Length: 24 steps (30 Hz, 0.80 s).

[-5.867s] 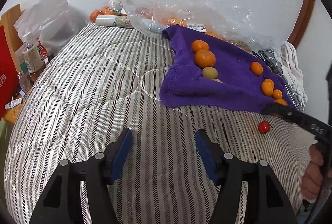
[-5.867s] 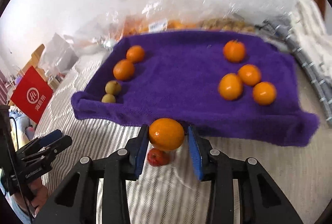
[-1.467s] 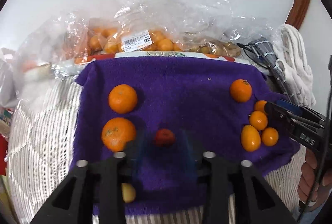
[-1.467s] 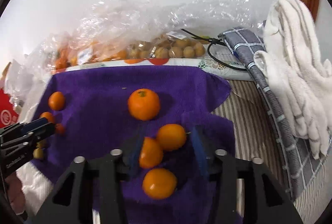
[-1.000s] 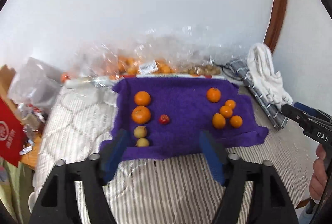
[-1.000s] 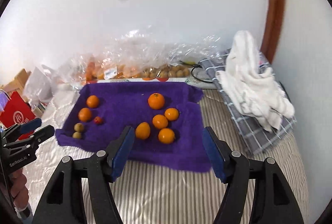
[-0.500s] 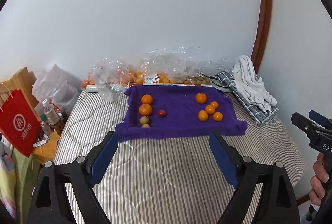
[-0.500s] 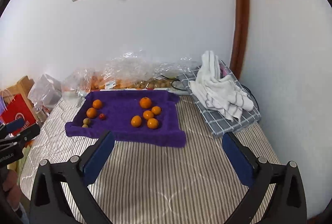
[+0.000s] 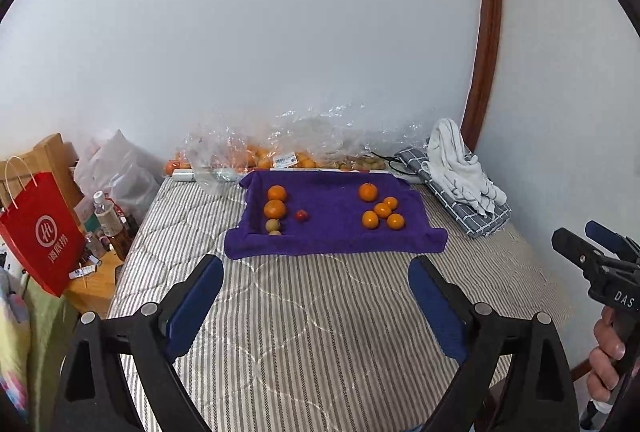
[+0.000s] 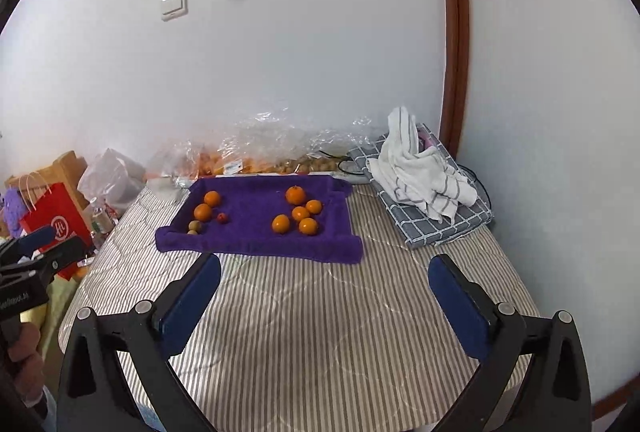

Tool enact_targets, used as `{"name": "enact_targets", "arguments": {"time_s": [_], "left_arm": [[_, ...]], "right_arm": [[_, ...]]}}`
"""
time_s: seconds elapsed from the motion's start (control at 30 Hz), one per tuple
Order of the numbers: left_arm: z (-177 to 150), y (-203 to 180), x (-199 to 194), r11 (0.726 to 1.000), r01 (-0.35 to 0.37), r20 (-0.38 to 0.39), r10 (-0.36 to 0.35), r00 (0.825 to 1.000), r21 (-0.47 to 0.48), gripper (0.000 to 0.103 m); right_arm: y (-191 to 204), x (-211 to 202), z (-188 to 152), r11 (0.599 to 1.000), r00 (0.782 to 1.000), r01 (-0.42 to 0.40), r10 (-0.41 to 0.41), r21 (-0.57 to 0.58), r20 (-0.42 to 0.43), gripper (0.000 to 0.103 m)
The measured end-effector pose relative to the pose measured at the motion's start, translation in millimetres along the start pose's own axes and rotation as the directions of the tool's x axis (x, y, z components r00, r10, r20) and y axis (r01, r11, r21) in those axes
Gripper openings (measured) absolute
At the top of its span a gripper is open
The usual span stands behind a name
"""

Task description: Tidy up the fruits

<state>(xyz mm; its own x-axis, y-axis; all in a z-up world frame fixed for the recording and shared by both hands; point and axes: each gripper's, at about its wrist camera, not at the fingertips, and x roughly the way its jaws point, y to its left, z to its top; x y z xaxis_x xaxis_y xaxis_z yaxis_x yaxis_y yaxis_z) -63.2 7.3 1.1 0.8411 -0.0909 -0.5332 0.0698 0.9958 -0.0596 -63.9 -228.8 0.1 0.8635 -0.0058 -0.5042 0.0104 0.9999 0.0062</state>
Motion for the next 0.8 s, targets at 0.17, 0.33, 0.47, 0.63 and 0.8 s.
{"name": "enact_targets", "arguments": {"time_s": [0.17, 0.33, 0.47, 0.63, 0.8], "left_arm": [[1, -2, -5, 1.0, -0.009, 0.015, 0.009, 1.0, 0.008, 0.094], [1, -4, -5, 1.0, -0.02, 0.02, 0.019, 1.0, 0.018, 0.094], [0, -6, -6, 0.999, -0.023, 0.02, 0.023, 1.0, 0.022, 0.094], [2, -5, -9, 0.999, -0.02, 0.028, 0.019, 0.999, 0.027, 0.094], [1, -5, -10, 0.999, -0.021, 0.029, 0.02, 0.999, 0.028, 0.094]], "right_arm": [[0, -8, -6, 1.0, 1.0, -0.006, 0.006, -0.006, 0.002, 0.102], [-1, -10, -9, 1.0, 1.0, 0.0, 0.0, -0.008, 0.005, 0.102], [-2, -10, -11, 1.0, 1.0, -0.011, 0.011, 0.002, 0.005, 0.102], [-2, -11, -12, 1.0, 1.0, -0.011, 0.011, 0.004, 0.004, 0.102], [-2, -12, -12, 1.0, 1.0, -0.012, 0.012, 0.004, 0.006, 0.102]]}}
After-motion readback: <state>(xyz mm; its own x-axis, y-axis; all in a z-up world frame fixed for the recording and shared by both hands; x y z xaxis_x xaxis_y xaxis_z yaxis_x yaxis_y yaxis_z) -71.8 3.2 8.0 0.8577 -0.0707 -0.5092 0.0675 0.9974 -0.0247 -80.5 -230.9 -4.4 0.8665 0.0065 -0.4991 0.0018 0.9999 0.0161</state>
